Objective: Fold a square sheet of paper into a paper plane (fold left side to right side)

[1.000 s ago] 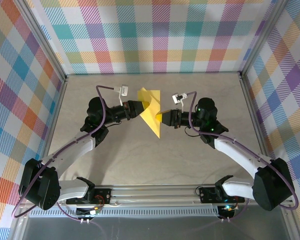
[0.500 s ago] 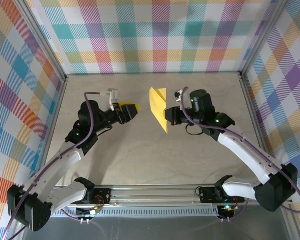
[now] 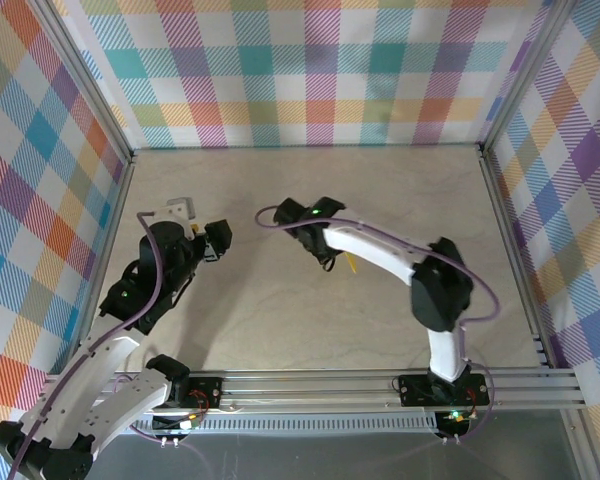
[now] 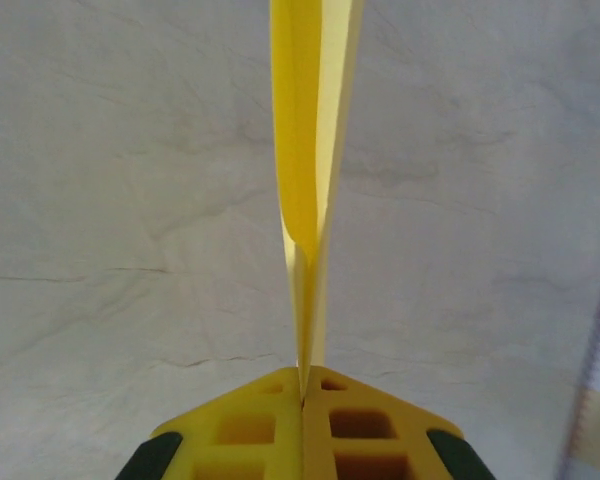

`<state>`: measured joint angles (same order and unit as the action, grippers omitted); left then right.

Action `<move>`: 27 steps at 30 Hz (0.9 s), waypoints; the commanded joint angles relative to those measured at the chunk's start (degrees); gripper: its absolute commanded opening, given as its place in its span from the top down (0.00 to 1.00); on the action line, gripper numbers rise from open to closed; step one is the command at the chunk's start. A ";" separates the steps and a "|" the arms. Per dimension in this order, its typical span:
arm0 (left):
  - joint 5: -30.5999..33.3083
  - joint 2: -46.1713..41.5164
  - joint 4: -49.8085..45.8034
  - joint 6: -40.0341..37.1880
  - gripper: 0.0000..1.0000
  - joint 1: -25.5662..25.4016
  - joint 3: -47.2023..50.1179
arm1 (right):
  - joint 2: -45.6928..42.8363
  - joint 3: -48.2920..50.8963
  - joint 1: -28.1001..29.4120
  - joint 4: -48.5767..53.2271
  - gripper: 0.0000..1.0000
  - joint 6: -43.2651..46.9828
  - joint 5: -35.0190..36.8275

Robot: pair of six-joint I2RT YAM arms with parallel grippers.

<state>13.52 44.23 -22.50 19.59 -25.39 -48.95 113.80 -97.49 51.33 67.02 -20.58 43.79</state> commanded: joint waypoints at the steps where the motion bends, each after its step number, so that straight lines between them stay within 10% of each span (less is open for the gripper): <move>1: 5.50 -1.94 -2.94 -1.27 0.30 0.42 0.96 | 5.11 -2.93 1.29 8.49 0.96 -1.38 7.69; 13: 5.56 -1.41 -2.81 -1.05 0.29 0.60 0.69 | 14.46 -4.84 2.02 3.52 0.81 -0.21 -8.02; 27: -3.86 3.53 0.33 -0.09 0.23 0.78 0.56 | -4.64 11.24 -4.13 -11.37 0.53 -0.46 -27.13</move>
<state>12.91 46.96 -24.71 19.66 -25.19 -48.90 115.02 -90.00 48.95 60.20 -20.49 22.35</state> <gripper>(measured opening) 0.772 0.466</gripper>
